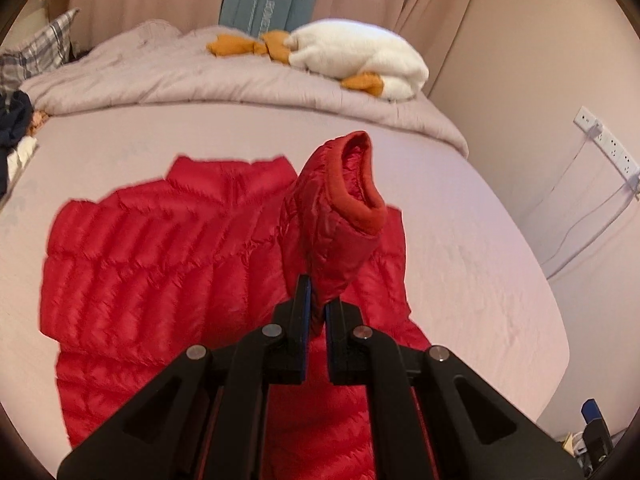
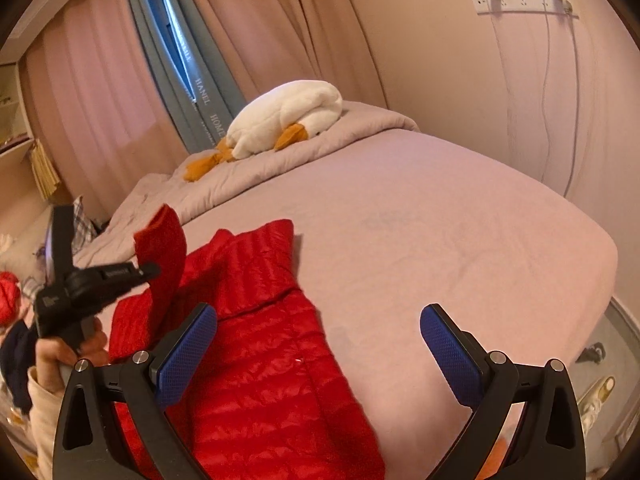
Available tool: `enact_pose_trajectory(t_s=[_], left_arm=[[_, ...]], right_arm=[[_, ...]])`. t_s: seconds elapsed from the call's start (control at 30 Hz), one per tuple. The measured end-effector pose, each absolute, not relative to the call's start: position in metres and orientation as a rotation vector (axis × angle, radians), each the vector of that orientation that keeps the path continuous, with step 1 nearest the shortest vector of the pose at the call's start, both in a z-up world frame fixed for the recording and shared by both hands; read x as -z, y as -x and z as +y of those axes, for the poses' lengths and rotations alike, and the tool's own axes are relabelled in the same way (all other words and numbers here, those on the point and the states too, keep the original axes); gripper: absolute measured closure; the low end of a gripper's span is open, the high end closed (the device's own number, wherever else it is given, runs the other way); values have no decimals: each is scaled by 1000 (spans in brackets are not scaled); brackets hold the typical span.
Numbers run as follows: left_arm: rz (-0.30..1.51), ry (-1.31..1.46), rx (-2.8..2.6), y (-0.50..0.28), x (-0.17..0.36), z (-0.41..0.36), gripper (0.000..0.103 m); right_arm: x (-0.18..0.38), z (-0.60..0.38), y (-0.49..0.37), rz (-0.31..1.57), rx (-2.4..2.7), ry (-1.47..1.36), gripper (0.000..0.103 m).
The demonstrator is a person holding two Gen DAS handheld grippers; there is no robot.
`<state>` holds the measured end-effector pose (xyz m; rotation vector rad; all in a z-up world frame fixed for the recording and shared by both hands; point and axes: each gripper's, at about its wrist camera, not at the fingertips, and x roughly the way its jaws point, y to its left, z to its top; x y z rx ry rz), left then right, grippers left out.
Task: Fold large clothes
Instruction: 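Lift the sleeve with the left tool and fold it across the jacket body, then open the left tool to release the sleeve on the jacket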
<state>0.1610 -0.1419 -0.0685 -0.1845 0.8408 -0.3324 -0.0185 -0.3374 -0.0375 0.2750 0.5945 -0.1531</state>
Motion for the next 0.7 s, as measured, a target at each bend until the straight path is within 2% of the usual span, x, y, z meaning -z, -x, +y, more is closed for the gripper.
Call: enact_pose_trajectory(t_s=[0.27,0.33,0.43,0.5,0.53,0.6,0.7], left_arm=[[944,147,356,-161,103,-160,96],[955,148,363,-159,105,-161,90],[963,157,375,-157,104,-160,69],[950,161,374,-154,100,-157,49],[935,165,369,-152,96,-154,46],[919,170,358,-150,91,-148,33],[898,188,348,-146,83,-133,28]], right_arm=[[42,-340,17,618,162,-283,1],[43,-340,17,621,162,-282,1],[43,-340,15,626,164,-281,1],[44,-339,15,627,164,-280,1],[44,-339,15,628,164,-280,1],[44,-338,14,629,162,-278,1],[44,-336,13,633,158,-274,1]])
